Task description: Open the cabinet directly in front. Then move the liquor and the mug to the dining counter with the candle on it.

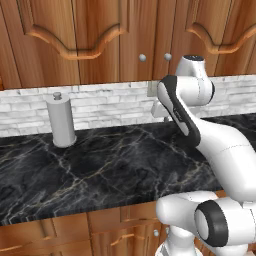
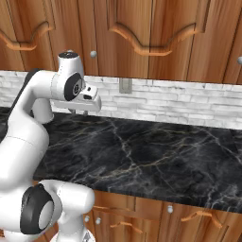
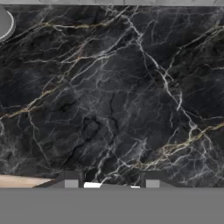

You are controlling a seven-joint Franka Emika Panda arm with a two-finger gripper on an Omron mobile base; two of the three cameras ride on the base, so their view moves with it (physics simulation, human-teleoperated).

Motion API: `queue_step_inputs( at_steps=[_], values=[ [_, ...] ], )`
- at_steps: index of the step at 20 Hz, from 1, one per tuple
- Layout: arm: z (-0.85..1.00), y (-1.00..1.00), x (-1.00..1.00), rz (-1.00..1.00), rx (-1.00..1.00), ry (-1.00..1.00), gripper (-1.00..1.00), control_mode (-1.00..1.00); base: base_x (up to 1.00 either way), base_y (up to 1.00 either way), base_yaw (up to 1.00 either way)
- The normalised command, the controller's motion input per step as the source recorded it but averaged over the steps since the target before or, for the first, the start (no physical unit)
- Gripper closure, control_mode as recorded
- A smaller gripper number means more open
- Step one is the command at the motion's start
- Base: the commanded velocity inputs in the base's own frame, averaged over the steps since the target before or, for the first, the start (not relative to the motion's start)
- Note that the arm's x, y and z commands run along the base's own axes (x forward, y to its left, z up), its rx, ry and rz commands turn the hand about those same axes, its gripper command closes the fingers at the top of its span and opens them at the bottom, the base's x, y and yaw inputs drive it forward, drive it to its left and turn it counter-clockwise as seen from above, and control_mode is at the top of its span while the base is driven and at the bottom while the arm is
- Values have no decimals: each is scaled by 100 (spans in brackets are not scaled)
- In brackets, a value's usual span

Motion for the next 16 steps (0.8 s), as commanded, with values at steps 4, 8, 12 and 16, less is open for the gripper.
queue_step_inputs(
  at_steps=[4, 8, 12, 16],
  values=[
    [0, -6, -15, 0, 1, -7, -100, -100, 0, 0, 0],
    [3, -1, -29, 0, 1, -17, -100, -100, 0, 0, 0],
    [21, 0, -28, 0, 0, -28, -100, -100, 0, 0, 0],
    [39, -2, -25, 0, 0, -26, -100, -100, 0, 0, 0]
  ],
)
